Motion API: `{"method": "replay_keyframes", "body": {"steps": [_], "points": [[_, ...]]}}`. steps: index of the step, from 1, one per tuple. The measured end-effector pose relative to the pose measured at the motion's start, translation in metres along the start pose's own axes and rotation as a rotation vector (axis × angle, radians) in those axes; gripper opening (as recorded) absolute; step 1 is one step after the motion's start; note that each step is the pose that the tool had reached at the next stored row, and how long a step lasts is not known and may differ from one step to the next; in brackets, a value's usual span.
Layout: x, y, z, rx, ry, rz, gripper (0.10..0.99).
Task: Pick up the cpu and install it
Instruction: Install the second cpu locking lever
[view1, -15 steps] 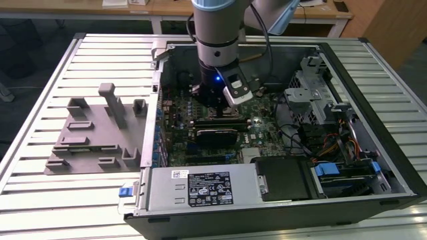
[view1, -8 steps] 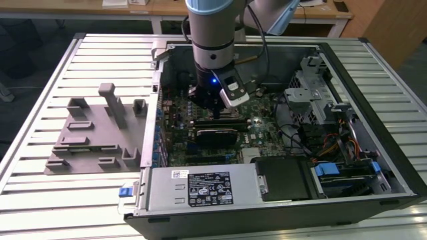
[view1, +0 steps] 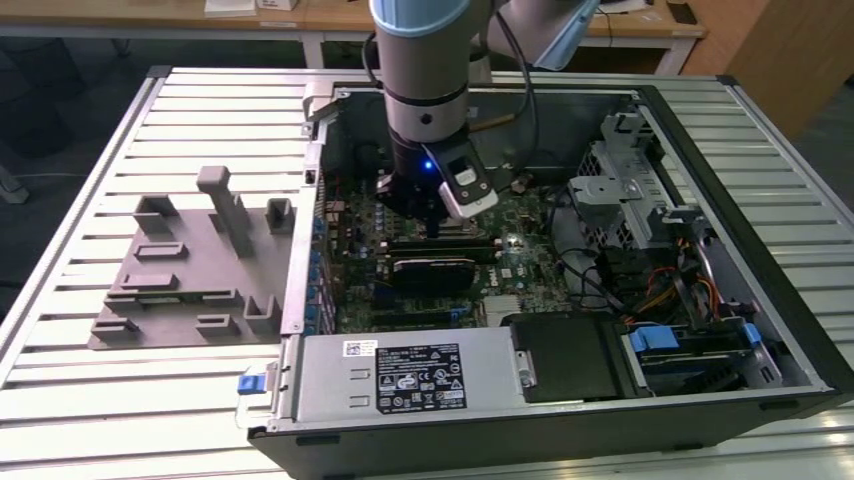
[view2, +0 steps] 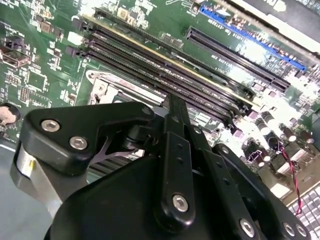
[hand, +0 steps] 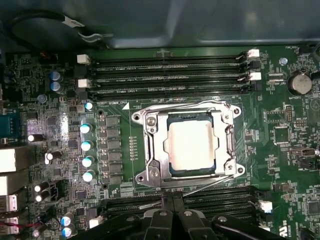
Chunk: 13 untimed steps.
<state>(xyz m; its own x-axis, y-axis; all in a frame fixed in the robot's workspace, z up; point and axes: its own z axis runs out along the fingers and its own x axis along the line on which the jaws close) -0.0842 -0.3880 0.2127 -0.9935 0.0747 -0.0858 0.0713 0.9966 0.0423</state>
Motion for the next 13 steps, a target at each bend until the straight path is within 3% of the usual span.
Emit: {"method": "replay_keyframes", "body": {"steps": [8, 13], "points": [[0.0036, -0.0102, 0.0052, -0.047, 0.0035, 0.001, 0.106], [0.0073, -0.0160, 0.0073, -0.085, 0.0062, 0.004, 0.106]]}}
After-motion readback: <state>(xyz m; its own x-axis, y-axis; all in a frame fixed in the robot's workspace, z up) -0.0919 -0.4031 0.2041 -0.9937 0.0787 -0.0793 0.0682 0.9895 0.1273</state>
